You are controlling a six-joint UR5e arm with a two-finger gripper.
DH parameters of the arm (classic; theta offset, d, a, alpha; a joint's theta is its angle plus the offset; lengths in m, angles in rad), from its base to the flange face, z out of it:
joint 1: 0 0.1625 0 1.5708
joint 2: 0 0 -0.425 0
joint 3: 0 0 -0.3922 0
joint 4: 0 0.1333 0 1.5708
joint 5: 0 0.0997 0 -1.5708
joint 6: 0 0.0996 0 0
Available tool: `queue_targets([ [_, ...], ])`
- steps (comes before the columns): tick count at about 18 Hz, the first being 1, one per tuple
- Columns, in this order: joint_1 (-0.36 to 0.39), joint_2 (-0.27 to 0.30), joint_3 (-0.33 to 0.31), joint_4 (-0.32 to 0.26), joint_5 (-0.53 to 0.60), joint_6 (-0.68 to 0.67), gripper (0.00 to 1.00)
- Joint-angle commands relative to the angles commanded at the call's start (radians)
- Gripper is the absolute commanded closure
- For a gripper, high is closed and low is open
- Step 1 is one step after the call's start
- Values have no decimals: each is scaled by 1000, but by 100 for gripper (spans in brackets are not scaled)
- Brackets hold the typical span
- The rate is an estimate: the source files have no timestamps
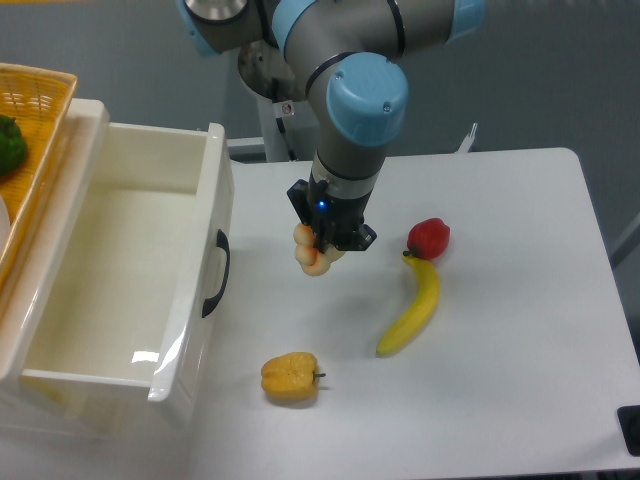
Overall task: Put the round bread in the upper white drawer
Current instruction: 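Hold the twisted bread roll in the gripper above the table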
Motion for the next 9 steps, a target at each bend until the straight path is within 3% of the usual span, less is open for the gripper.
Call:
queue_targets([
  [9, 9, 15, 2, 0, -8, -15, 86],
])
